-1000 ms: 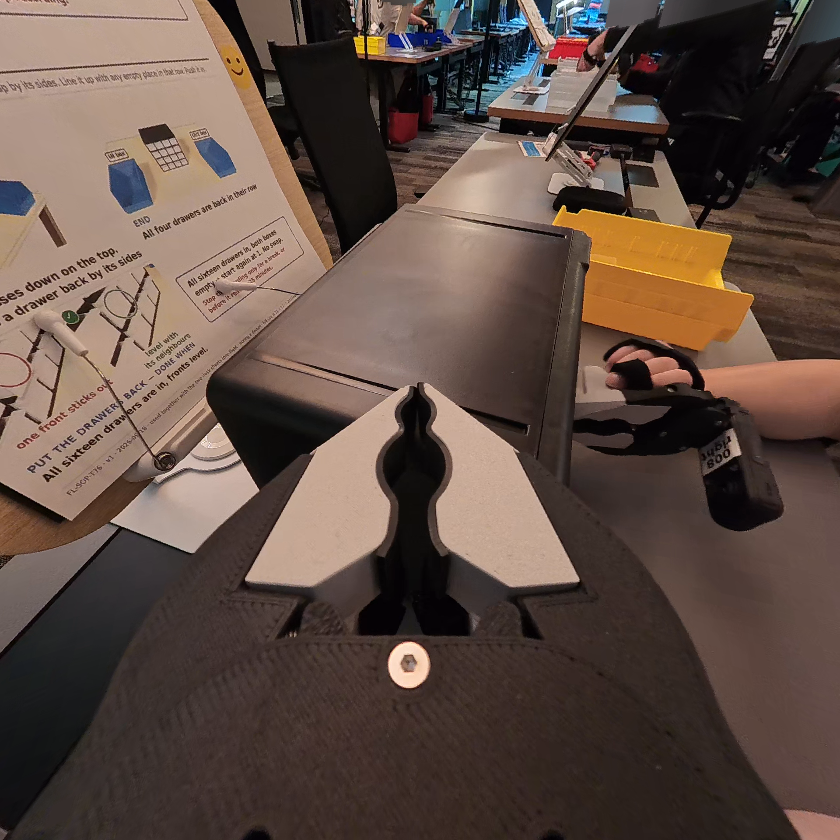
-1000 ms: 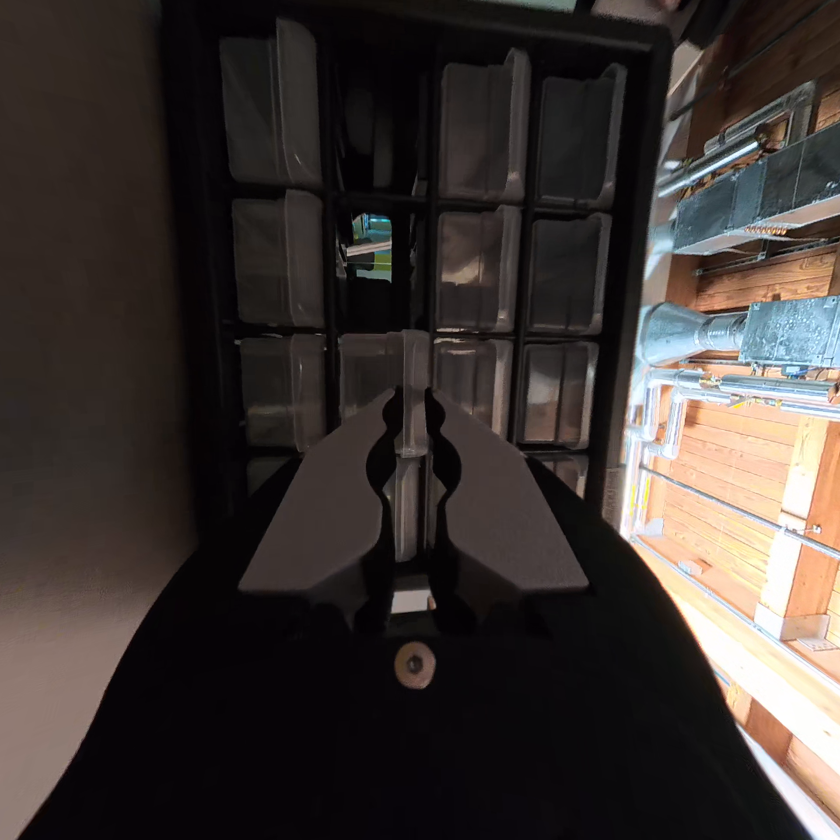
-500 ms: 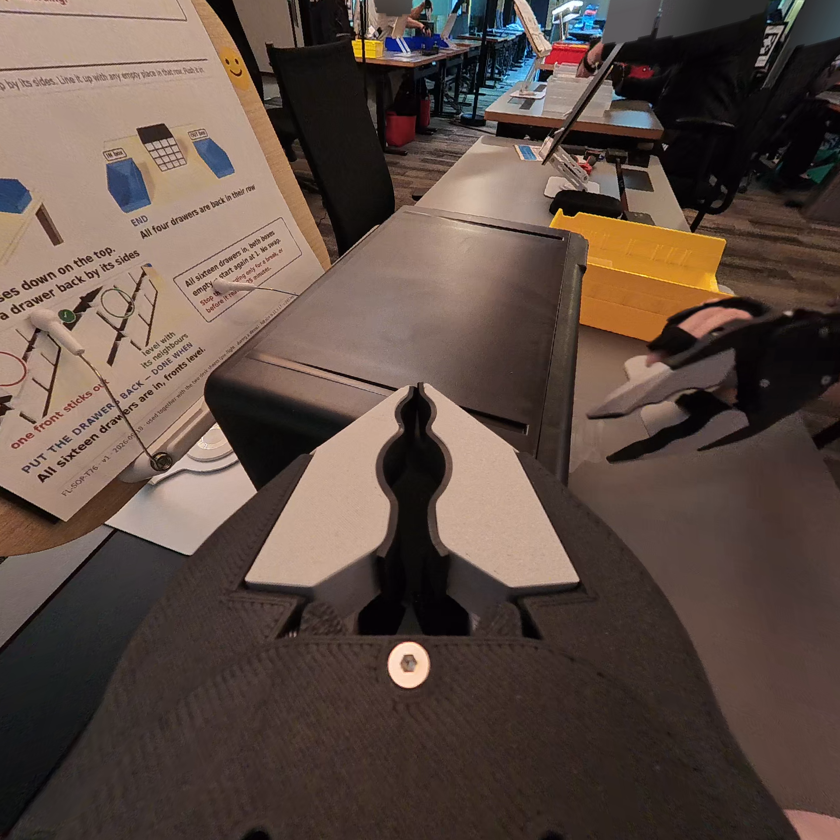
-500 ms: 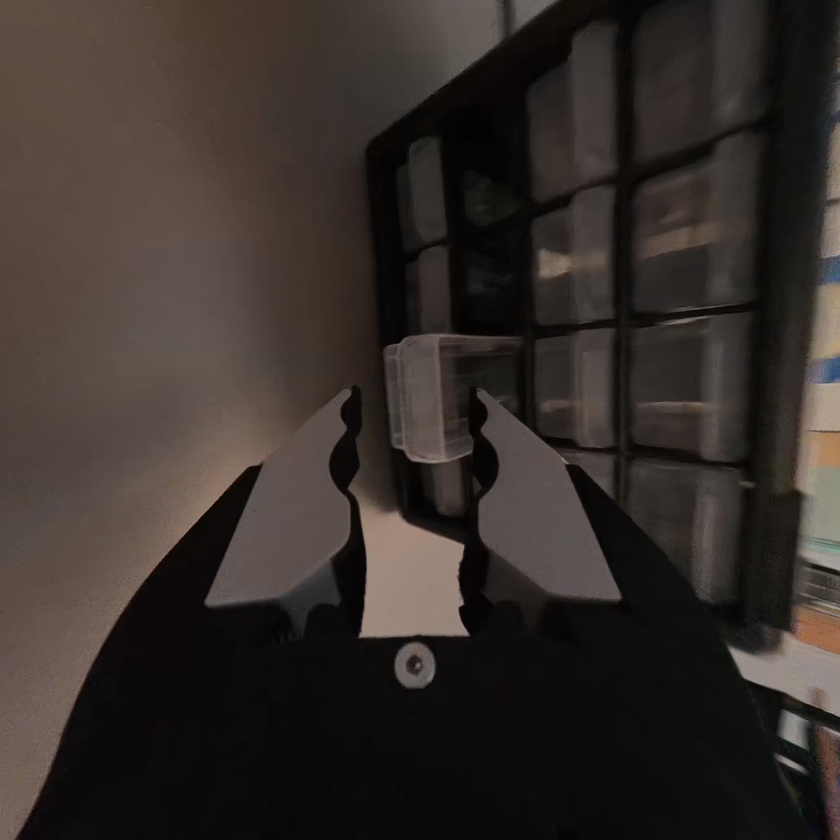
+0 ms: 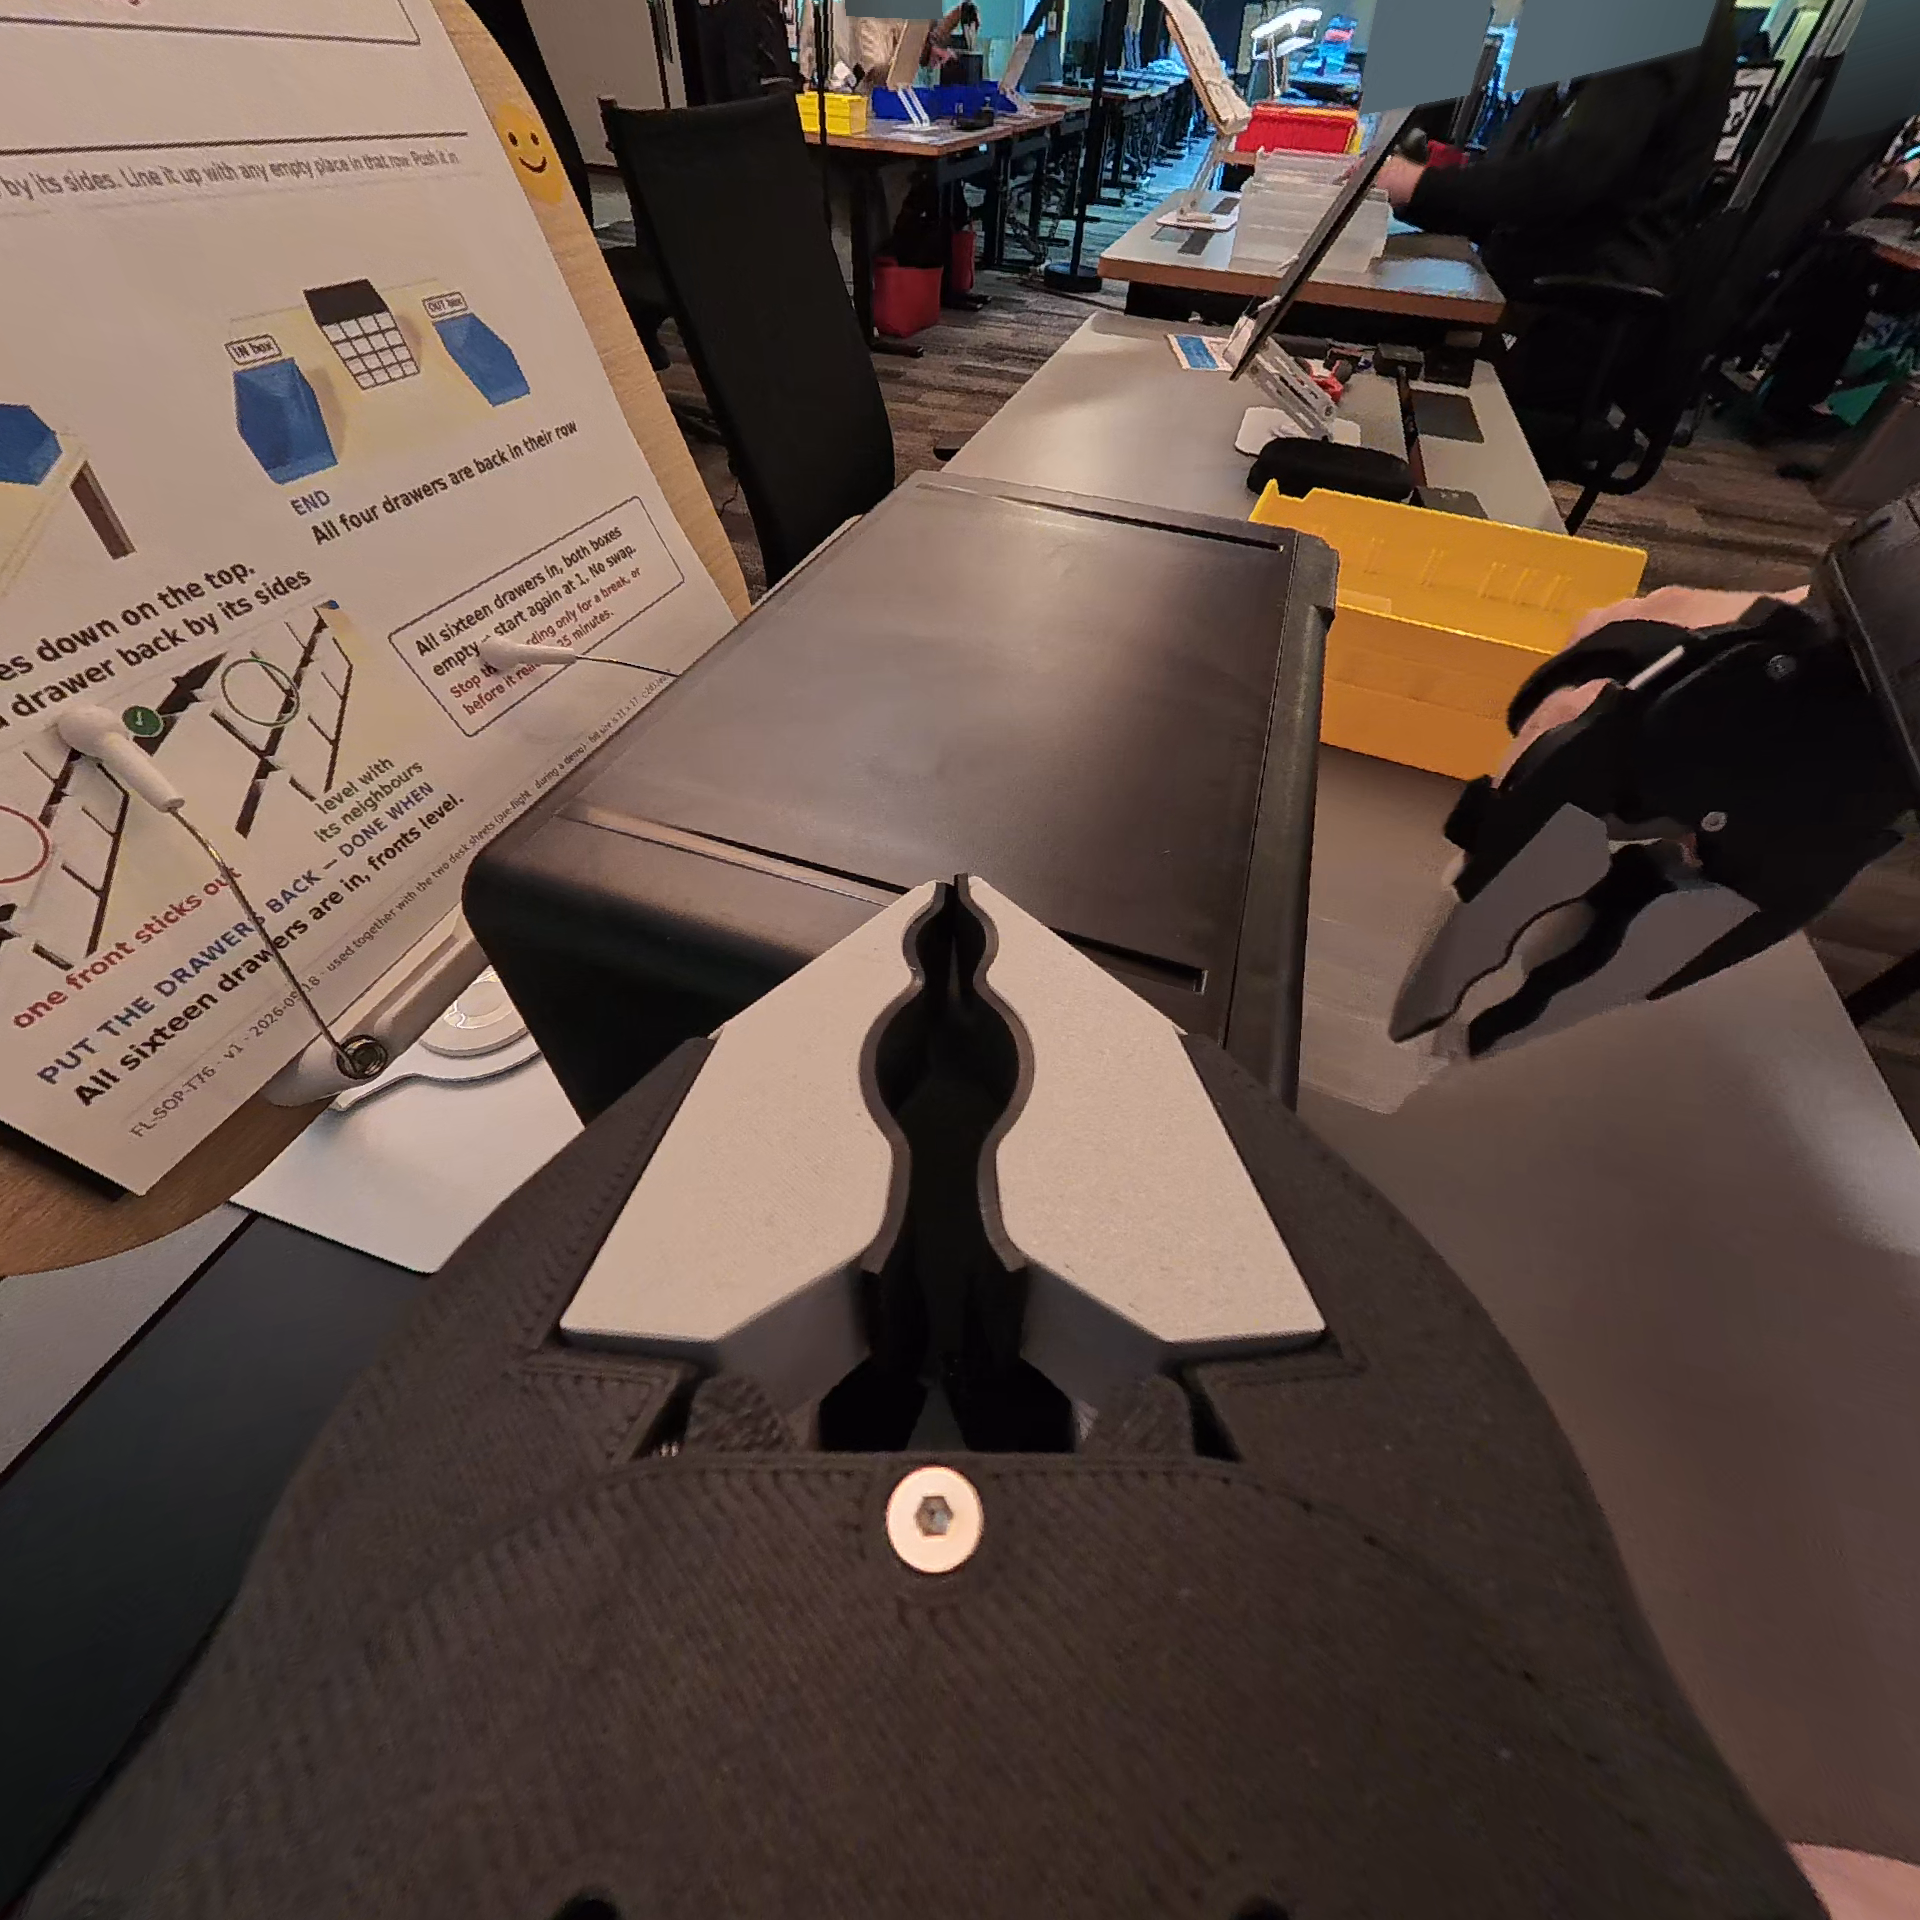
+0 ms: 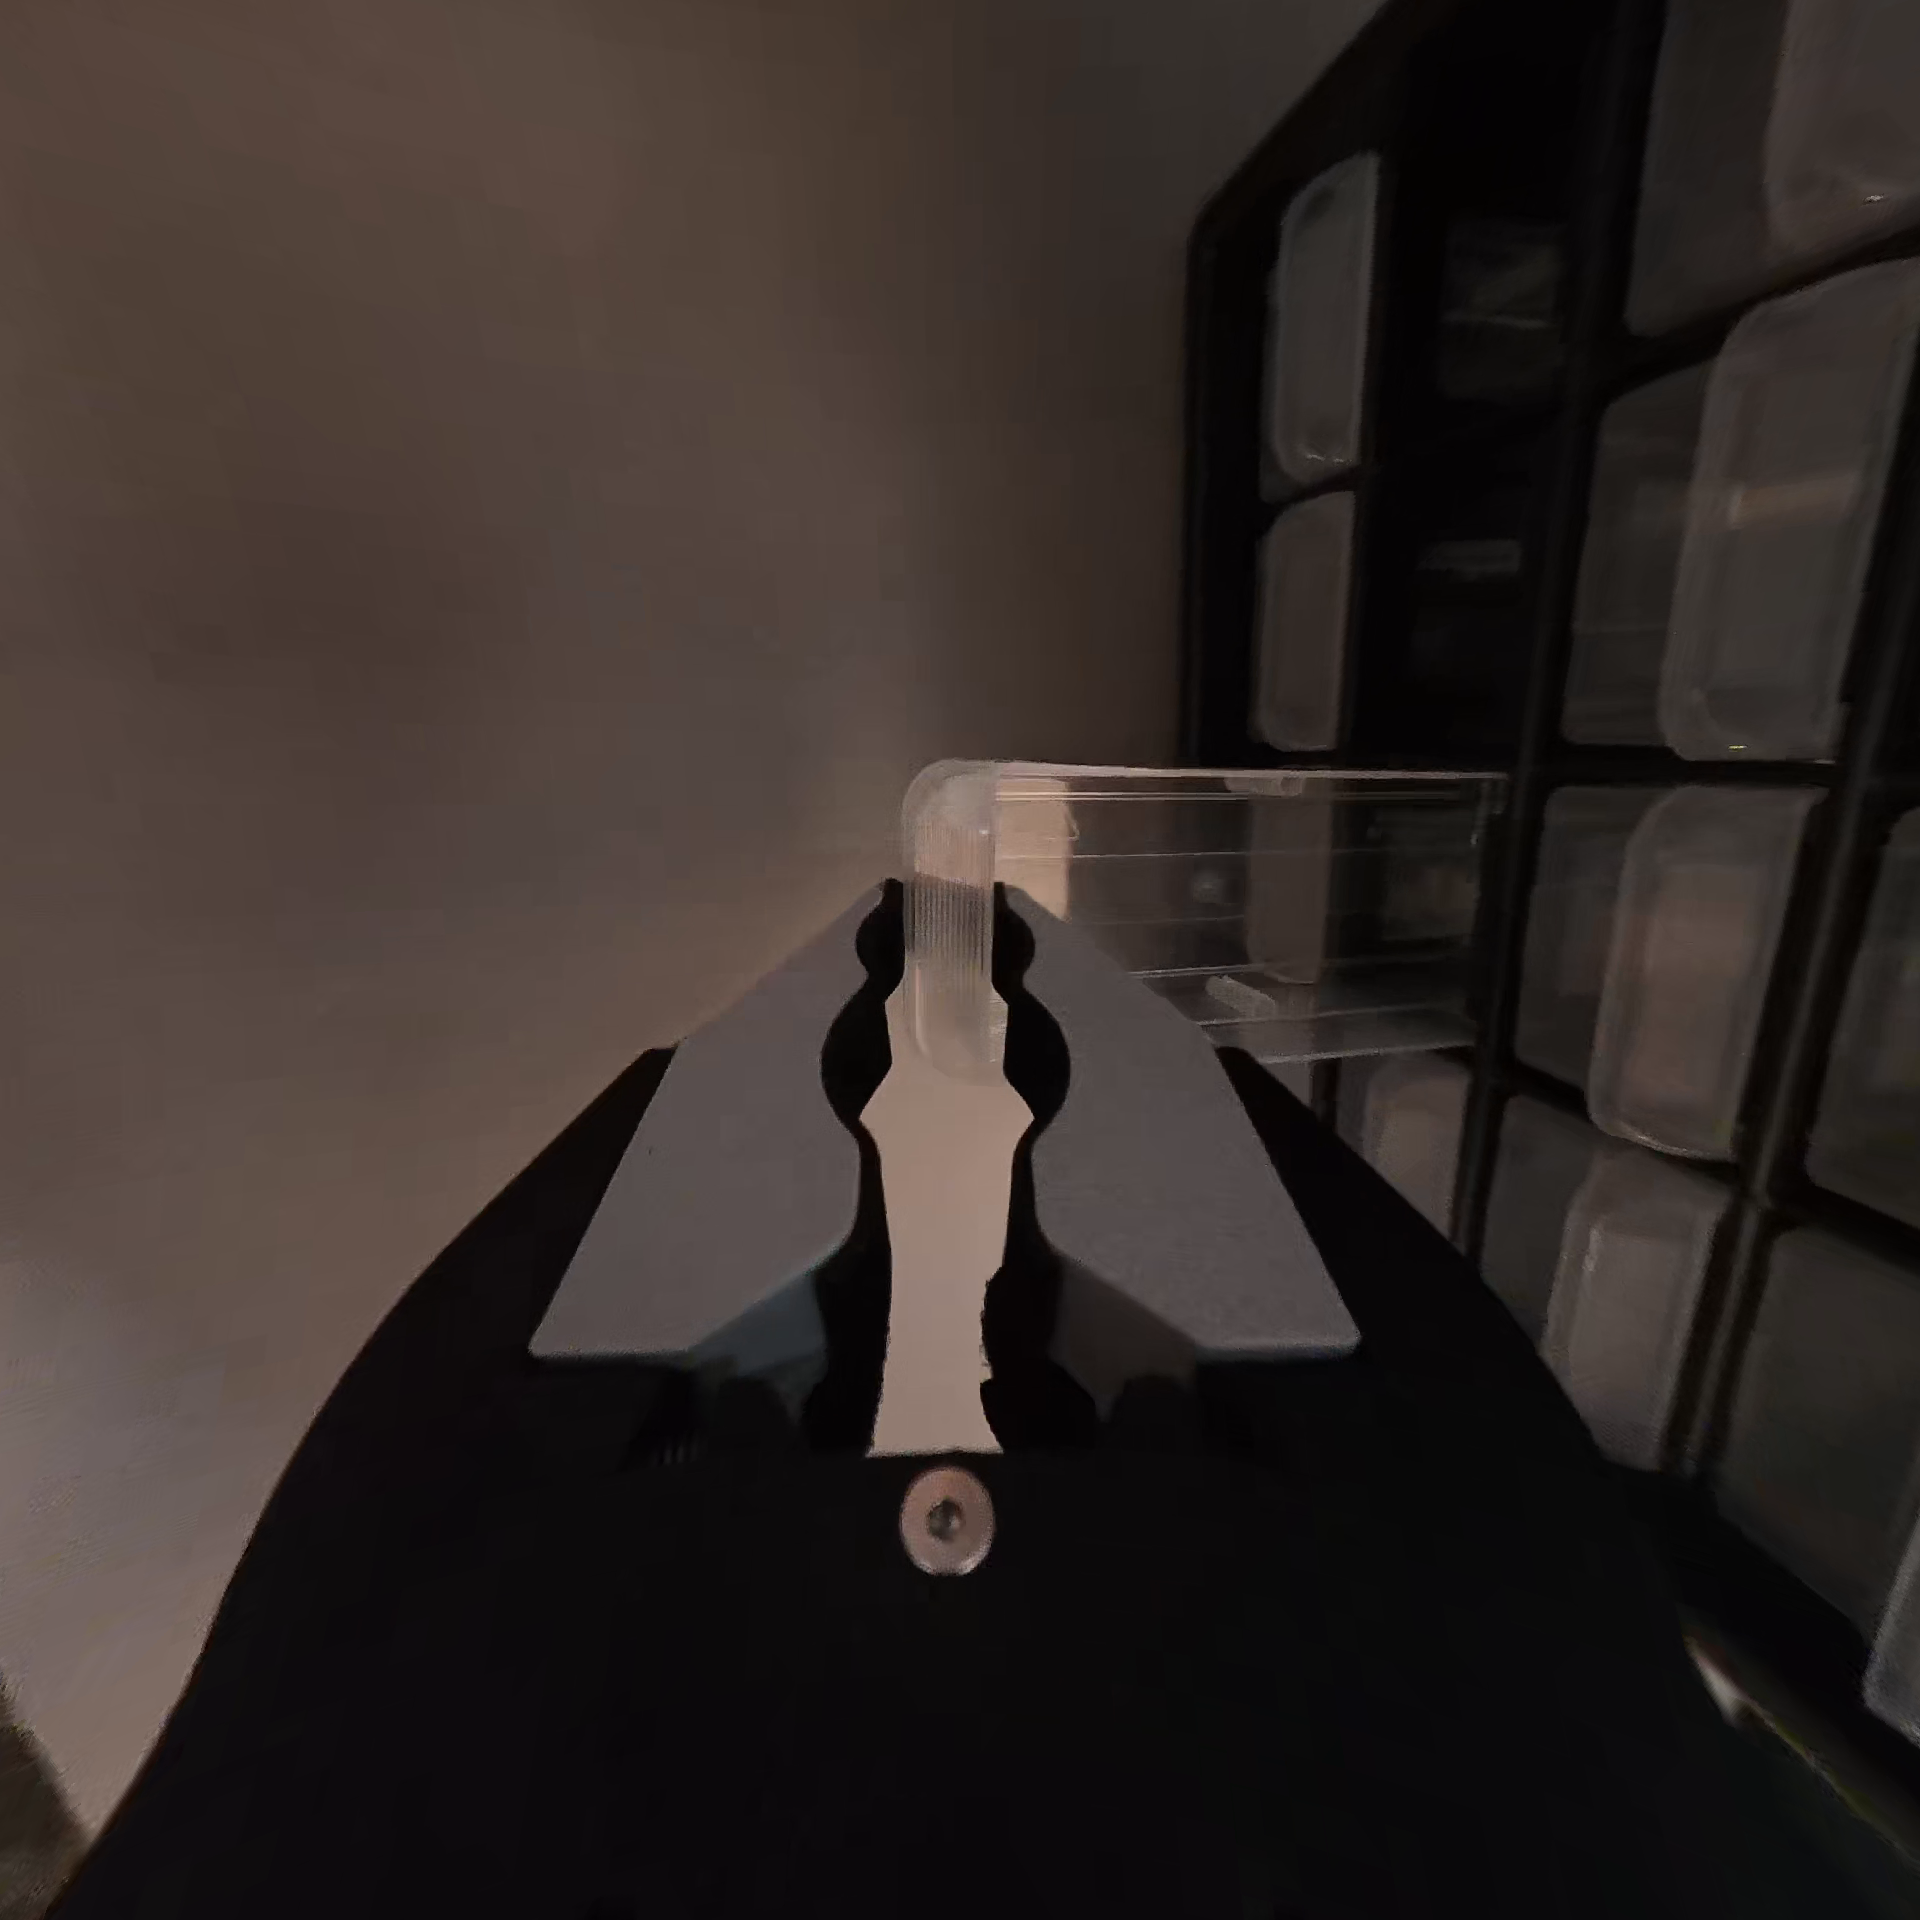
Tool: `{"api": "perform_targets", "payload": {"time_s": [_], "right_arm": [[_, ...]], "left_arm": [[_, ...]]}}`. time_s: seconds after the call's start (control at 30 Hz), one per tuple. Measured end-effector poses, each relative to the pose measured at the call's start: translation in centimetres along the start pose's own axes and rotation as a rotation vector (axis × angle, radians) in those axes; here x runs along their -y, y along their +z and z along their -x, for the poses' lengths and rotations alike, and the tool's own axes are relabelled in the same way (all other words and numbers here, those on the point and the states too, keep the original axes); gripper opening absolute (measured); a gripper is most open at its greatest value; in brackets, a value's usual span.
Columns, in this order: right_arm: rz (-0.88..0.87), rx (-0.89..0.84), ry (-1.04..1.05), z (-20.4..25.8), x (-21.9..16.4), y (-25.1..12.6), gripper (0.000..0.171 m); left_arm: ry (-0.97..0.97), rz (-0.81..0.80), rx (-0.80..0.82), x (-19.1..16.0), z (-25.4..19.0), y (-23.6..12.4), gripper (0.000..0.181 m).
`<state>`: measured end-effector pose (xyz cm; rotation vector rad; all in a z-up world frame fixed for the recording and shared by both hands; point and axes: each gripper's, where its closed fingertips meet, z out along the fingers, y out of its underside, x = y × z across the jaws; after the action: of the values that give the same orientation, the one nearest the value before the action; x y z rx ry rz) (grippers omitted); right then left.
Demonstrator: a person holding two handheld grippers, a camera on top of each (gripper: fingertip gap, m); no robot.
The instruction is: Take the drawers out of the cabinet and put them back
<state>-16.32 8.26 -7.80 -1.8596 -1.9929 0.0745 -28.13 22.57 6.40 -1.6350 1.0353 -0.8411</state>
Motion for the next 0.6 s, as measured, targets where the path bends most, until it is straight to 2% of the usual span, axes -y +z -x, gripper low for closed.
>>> {"api": "perform_targets", "payload": {"time_s": [0.17,0.3,0.6], "right_arm": [[-0.042,0.169,0.051,3.2,0.7,-1.2,0.013],[-0.003,0.185,0.059,3.2,-0.2,-1.6,0.013],[-0.088,0.471,0.188,2.2,1.1,-5.6,0.013]], "left_arm": [[0.001,0.000,0.000,0.0,0.0,0.0,0.000],[-0.001,-0.002,-0.003,0.0,0.0,0.0,0.000],[0.003,0.003,0.003,0.0,0.0,0.0,0.000]]}}
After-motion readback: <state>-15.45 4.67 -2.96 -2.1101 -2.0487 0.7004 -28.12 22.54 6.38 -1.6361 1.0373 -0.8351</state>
